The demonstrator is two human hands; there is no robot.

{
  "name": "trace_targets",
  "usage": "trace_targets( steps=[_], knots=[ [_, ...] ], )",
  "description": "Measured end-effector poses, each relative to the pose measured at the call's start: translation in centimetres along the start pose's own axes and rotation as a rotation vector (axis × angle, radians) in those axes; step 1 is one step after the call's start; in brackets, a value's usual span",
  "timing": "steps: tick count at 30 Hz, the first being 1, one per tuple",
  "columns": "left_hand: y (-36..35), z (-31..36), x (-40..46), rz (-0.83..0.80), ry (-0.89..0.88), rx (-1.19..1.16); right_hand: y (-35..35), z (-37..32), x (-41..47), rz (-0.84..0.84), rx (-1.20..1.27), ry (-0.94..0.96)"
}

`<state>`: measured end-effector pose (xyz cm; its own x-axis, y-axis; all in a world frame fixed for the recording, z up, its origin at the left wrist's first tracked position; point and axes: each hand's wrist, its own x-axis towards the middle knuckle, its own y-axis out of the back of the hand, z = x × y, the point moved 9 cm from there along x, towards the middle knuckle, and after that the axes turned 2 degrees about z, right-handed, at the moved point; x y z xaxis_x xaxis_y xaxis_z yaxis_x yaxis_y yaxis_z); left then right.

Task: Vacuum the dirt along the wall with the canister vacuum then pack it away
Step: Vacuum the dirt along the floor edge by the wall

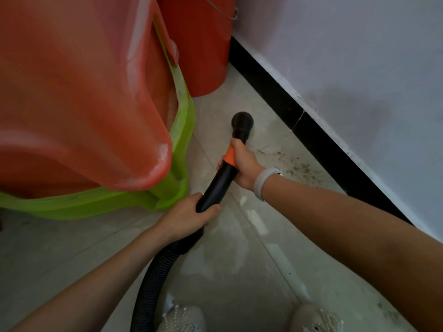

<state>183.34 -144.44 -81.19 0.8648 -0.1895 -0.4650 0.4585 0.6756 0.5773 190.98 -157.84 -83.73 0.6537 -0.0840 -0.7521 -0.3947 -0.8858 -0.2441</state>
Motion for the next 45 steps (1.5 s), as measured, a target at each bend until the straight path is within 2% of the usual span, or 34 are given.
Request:
trace_targets(
  steps=[6,15,23,27,31,37,41,45],
  knots=[
    [0.8,-1.4,-0.5,0.061,0.054,-0.109,-2.9,0.6,-0.2,-0.071,-0.067,-0.045],
    [1.1,-1.9,-0.2,0.122,0.094,-0.130,-3.2,0.9,0.0,0.003,-0.167,-0.083],
    [0.0,-1.3,-0.4,-0.057,-0.003,-0.098,0.2,2.4,-0.3,0.110,-0.109,-0.151],
    [-1.3,-1.1,-1.0,-0.148,-0.024,-0.105,2.1,3.5,-0.5,0.136,-0.063,-0.127],
    [-0.6,-1.3,-1.3,-0.064,-0.003,-0.079,1.4,3.3,-0.6,0.090,-0.056,-0.112],
    [0.6,-2.3,-2.9,0.125,0.081,0.026,-2.6,4.1,-0.8,-0.111,-0.078,-0.142],
    [0.9,-2.6,-3.1,0.164,0.094,0.018,-4.2,3.9,-1.1,-0.181,-0.132,-0.150],
    [1.0,-3.0,-3.5,0.160,0.120,0.026,-4.3,4.2,-1.7,-0.174,-0.141,-0.151]
  ],
)
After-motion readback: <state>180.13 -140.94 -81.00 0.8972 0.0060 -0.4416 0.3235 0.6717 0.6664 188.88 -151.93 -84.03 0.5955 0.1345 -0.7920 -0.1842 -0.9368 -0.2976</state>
